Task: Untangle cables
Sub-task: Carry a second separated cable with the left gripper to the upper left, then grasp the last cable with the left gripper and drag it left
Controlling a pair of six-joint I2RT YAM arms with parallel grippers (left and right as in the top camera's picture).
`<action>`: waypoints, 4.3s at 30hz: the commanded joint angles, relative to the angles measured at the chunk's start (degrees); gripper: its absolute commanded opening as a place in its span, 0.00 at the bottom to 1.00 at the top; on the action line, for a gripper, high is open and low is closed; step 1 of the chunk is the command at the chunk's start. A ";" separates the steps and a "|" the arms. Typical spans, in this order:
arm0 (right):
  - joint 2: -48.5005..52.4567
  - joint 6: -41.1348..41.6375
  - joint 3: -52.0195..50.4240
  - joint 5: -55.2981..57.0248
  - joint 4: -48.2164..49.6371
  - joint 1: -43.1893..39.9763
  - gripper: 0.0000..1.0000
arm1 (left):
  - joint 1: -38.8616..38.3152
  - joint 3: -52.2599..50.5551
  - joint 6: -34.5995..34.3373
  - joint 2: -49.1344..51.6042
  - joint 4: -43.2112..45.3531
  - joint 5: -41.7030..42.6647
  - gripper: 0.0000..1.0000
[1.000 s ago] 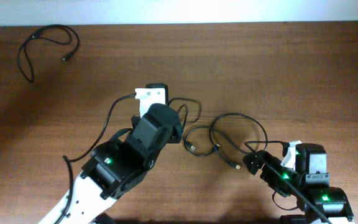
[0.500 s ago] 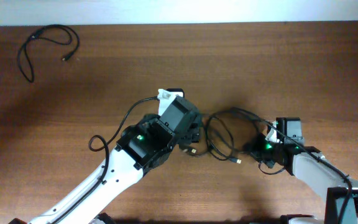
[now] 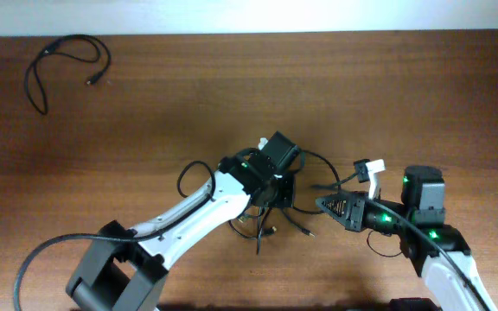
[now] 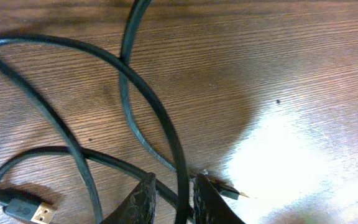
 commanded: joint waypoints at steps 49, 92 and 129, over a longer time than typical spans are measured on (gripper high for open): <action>27.41 -6.86 22.58 36.79 -34.29 -7.13 0.98 | 10.56 3.28 28.02 -13.20 18.86 -9.07 0.00; 27.43 -6.88 22.58 36.79 -34.29 -7.13 0.99 | 35.17 8.20 28.76 -18.88 -20.06 27.15 0.99; -13.49 -13.11 55.71 42.77 -79.76 -15.87 0.99 | -13.46 8.09 8.22 27.56 32.59 -19.30 0.71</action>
